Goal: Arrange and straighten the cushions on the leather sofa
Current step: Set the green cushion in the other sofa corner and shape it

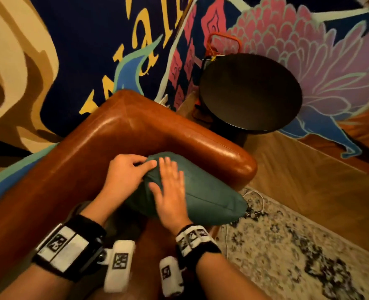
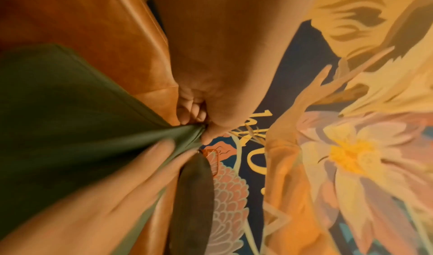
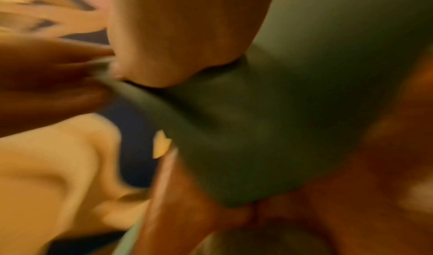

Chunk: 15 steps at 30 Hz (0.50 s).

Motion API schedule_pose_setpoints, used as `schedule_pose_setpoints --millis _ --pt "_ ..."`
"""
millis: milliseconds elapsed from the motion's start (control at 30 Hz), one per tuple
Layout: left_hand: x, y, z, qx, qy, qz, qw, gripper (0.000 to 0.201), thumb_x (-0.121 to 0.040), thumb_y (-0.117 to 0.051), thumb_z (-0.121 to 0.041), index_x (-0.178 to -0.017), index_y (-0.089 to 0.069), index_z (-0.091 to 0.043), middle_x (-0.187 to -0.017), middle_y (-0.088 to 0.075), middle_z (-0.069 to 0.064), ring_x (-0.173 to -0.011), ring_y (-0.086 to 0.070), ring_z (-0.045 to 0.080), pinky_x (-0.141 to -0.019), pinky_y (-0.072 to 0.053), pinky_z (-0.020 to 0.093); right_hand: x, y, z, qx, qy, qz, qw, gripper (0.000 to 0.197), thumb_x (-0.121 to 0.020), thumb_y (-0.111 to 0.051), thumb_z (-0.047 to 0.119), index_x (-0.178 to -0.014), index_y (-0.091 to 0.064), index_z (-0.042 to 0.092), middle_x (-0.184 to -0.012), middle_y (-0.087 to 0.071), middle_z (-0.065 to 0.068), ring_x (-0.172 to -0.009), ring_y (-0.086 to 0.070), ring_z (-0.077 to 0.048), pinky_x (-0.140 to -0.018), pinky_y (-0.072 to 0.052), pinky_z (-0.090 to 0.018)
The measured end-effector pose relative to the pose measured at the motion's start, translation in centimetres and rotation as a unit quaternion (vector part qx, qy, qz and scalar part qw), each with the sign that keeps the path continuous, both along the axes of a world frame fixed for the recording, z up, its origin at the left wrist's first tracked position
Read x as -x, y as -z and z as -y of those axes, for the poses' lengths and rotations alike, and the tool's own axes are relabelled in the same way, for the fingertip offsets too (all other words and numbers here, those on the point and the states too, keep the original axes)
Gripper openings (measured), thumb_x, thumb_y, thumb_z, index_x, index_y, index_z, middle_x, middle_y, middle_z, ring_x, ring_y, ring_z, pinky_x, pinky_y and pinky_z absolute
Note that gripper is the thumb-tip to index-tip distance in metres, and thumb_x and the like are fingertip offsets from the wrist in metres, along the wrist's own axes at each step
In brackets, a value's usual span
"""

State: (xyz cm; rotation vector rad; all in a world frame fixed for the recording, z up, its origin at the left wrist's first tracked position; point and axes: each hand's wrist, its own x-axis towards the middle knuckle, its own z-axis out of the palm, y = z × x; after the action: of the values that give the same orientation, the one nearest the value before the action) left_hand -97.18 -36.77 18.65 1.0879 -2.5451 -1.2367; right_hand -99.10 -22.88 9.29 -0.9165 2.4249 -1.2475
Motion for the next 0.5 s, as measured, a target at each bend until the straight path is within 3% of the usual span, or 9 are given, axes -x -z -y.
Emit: schedule_pose_setpoints --millis 67,133,167,200,233,300,333,433,500 --pt "0.0 -0.9 1.2 -0.045 -0.012 -0.008 0.999 0.014 -0.081 -0.080 -0.032 -0.089 -0.079 -0.020 -0.079 -0.076 -0.005 -0.059 -0.068 0.006 -0.059 -0.053 0.022 2.4 4.7 -4.3 -0.124 0.081 0.024 0.989 0.072 -0.098 -0.019 0.068 -0.161 -0.007 0.036 -0.170 0.000 0.009 -0.157 0.006 -0.014 -0.126 0.005 -0.045" --pt "-0.3 -1.0 1.9 -0.061 -0.016 -0.004 0.998 0.017 -0.082 -0.079 -0.030 -0.094 -0.079 -0.017 -0.085 -0.076 -0.003 -0.067 -0.070 0.014 -0.064 -0.057 0.030 4.4 8.8 -9.1 -0.212 0.163 0.099 0.959 0.065 -0.101 -0.017 0.063 -0.160 -0.014 0.037 -0.170 0.001 0.008 -0.156 -0.012 -0.027 -0.121 -0.007 -0.057" --pt "-0.7 -1.0 2.3 -0.069 -0.030 -0.009 0.997 0.019 -0.083 -0.078 -0.029 -0.096 -0.078 -0.015 -0.087 -0.075 -0.002 -0.069 -0.070 0.015 -0.064 -0.057 0.032 5.0 10.2 -11.1 -0.190 0.204 0.153 0.948 0.060 -0.105 -0.017 0.056 -0.158 -0.026 0.027 -0.170 -0.004 0.005 -0.149 -0.031 -0.036 -0.116 -0.023 -0.059" --pt "-1.0 -1.0 2.7 -0.075 -0.048 -0.015 0.996 0.021 -0.083 -0.078 -0.029 -0.098 -0.077 -0.015 -0.088 -0.075 -0.003 -0.070 -0.069 0.015 -0.063 -0.055 0.029 5.6 11.4 -12.6 -0.122 0.232 0.209 0.942 0.055 -0.108 -0.019 0.049 -0.149 -0.038 0.018 -0.168 -0.019 -0.001 -0.134 -0.050 -0.038 -0.106 -0.042 -0.051" --pt "-1.2 -1.2 3.4 -0.077 -0.060 -0.013 0.995 0.022 -0.083 -0.078 -0.030 -0.098 -0.077 -0.015 -0.088 -0.074 -0.004 -0.069 -0.068 0.015 -0.062 -0.053 0.026 6.1 11.7 -13.2 -0.070 0.253 0.298 0.918 0.049 -0.108 -0.025 0.046 -0.139 -0.048 0.016 -0.157 -0.041 -0.006 -0.119 -0.060 -0.035 -0.094 -0.050 -0.041" --pt "-1.7 -1.6 4.6 -0.082 -0.038 0.010 0.996 0.019 -0.081 -0.079 -0.031 -0.090 -0.078 -0.015 -0.083 -0.076 0.000 -0.065 -0.067 0.018 -0.060 -0.050 0.023 7.0 11.3 -13.1 0.064 0.306 0.492 0.813 0.041 -0.104 -0.043 0.049 -0.123 -0.059 0.017 -0.117 -0.068 -0.008 -0.096 -0.065 -0.029 -0.068 -0.051 -0.031" --pt "-1.9 -1.9 4.9 -0.095 -0.019 0.015 0.995 0.018 -0.081 -0.079 -0.030 -0.087 -0.079 -0.014 -0.082 -0.077 0.003 -0.065 -0.067 0.019 -0.060 -0.051 0.024 7.5 10.8 -12.5 0.094 0.323 0.519 0.786 0.035 -0.102 -0.051 0.046 -0.114 -0.063 0.016 -0.102 -0.072 -0.008 -0.085 -0.068 -0.024 -0.061 -0.050 -0.026" --pt "-2.3 -2.7 5.9 -0.129 0.014 -0.001 0.992 0.013 -0.080 -0.079 -0.028 -0.085 -0.080 -0.016 -0.085 -0.078 0.002 -0.074 -0.069 0.022 -0.066 -0.055 0.028 8.6 11.3 -10.6 0.051 0.339 0.498 0.796 0.017 -0.095 -0.067 0.023 -0.083 -0.067 0.011 -0.074 -0.064 -0.006 -0.052 -0.054 -0.011 -0.045 -0.040 -0.021" --pt "-2.4 -3.0 6.5 -0.132 0.026 0.005 0.991 0.012 -0.082 -0.077 -0.028 -0.086 -0.081 -0.018 -0.087 -0.079 0.001 -0.078 -0.070 0.025 -0.074 -0.057 0.034 8.8 12.5 -10.0 0.006 0.331 0.477 0.814 0.014 -0.087 -0.076 0.023 -0.085 -0.067 0.012 -0.076 -0.062 -0.005 -0.057 -0.054 -0.014 -0.049 -0.045 -0.024"
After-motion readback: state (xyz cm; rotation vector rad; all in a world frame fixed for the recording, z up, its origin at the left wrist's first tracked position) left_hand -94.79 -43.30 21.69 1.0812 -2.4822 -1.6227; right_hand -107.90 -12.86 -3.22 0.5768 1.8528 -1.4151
